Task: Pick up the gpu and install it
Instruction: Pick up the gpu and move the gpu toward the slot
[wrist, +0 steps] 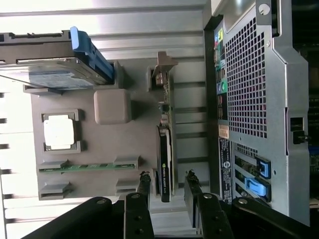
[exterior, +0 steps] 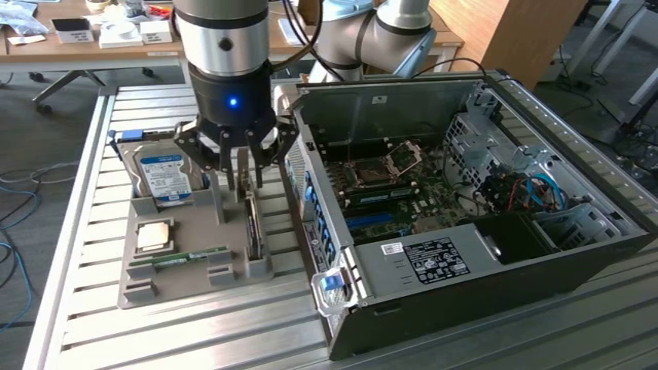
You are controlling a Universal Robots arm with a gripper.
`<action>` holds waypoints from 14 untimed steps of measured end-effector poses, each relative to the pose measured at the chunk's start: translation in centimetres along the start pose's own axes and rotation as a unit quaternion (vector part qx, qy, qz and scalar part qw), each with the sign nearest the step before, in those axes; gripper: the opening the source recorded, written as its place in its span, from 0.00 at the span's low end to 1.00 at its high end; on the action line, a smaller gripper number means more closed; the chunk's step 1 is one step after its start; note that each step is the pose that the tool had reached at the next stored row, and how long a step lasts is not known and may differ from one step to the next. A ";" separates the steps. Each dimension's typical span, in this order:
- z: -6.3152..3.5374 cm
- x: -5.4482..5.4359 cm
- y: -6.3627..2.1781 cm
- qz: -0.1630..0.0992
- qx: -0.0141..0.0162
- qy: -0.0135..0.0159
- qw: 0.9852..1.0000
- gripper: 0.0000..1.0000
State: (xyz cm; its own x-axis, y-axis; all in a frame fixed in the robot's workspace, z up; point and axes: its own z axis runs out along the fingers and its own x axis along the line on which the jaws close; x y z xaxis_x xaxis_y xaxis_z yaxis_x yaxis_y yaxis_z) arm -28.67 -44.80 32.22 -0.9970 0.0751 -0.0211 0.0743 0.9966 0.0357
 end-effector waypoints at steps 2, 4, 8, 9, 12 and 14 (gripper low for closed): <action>0.37 0.0 -0.01 0.000 0.000 0.000 1.000 0.42; 0.73 0.0 -0.03 0.000 0.000 0.000 1.000 0.42; 1.36 0.0 -0.05 0.000 0.000 0.000 1.000 0.42; 1.40 0.0 -0.05 0.000 0.000 0.000 1.000 0.42; 2.62 0.1 -0.09 0.000 0.000 0.000 1.000 0.42; 2.63 0.1 -0.09 0.000 0.000 0.000 1.000 0.42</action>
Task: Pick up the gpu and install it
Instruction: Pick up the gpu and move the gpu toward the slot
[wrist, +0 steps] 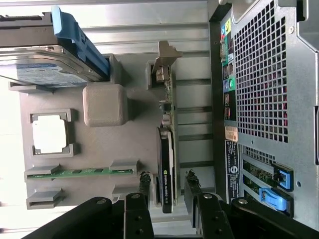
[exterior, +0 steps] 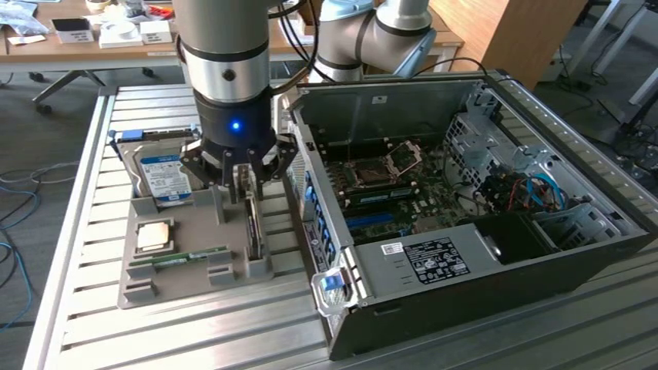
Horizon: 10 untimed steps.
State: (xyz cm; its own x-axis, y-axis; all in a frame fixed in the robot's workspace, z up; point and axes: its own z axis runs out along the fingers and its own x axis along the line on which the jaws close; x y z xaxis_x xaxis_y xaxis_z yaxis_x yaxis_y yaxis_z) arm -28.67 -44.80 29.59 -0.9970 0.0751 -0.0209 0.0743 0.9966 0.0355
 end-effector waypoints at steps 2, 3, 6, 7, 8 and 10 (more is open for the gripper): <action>0.04 0.0 0.01 0.000 0.000 0.000 1.000 0.42; 0.06 -0.1 0.02 0.000 0.000 0.000 1.000 0.42; 0.13 -0.3 0.02 0.000 0.000 0.000 1.000 0.42; 0.22 -0.3 0.02 0.000 0.000 0.000 1.000 0.42; 0.36 -0.3 0.02 0.000 0.000 0.000 1.000 0.42; 0.72 -0.3 0.00 0.000 0.000 0.000 1.000 0.42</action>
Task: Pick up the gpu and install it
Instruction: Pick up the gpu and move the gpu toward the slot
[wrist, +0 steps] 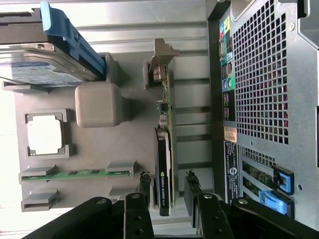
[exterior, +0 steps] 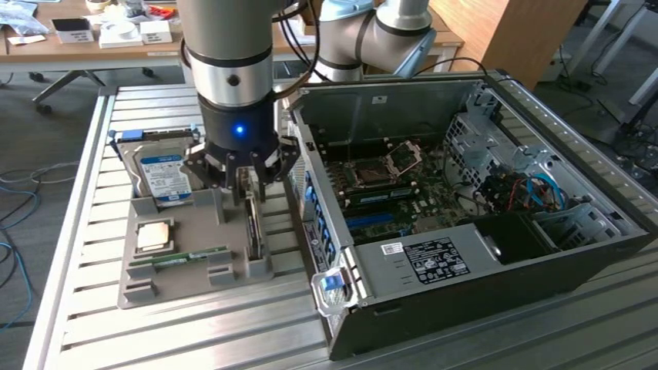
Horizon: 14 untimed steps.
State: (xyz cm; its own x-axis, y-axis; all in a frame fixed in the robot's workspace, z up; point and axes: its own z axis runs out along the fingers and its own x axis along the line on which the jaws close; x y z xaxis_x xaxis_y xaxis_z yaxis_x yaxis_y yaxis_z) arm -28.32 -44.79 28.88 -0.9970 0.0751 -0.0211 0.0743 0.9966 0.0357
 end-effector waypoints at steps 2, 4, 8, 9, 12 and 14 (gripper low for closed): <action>0.29 0.0 -0.01 0.000 0.000 0.000 1.000 0.42; 0.52 0.0 -0.02 0.000 0.000 0.000 1.000 0.42; 0.75 -0.1 -0.02 0.000 0.000 0.000 1.000 0.42; 0.76 -0.1 -0.02 0.000 0.000 0.000 1.000 0.42; 0.93 -0.1 -0.02 0.000 0.000 0.000 1.000 0.42; 1.19 -0.1 -0.03 0.000 0.000 0.000 1.000 0.42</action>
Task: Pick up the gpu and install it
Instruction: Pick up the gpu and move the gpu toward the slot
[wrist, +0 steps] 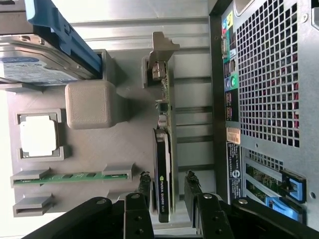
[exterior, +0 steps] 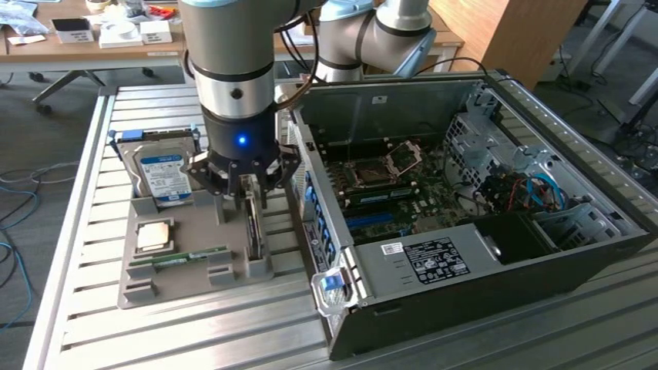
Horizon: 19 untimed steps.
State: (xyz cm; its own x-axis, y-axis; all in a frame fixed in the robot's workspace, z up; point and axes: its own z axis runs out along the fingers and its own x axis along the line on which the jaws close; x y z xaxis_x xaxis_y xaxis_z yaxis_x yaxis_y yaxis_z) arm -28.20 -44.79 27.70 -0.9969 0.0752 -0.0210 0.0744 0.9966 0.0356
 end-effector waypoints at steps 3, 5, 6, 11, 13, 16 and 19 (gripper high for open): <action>0.29 0.0 -0.01 0.000 0.000 0.000 1.000 0.42; 0.35 -0.1 -0.01 0.000 0.000 0.000 1.000 0.42; 0.37 -0.1 -0.01 0.000 0.000 0.000 1.000 0.42; 0.84 -0.2 0.00 0.000 0.000 0.000 1.000 0.42; 1.16 -0.2 0.00 0.000 0.000 0.000 1.000 0.42; 1.64 -0.1 0.01 0.000 0.000 0.000 1.000 0.42; 1.90 -0.1 0.04 0.000 0.000 0.000 1.000 0.42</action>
State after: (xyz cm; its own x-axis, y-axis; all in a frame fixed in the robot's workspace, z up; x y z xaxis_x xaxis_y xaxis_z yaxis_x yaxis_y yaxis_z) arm -28.02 -44.70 25.81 -0.9970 0.0751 -0.0211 0.0743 0.9966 0.0357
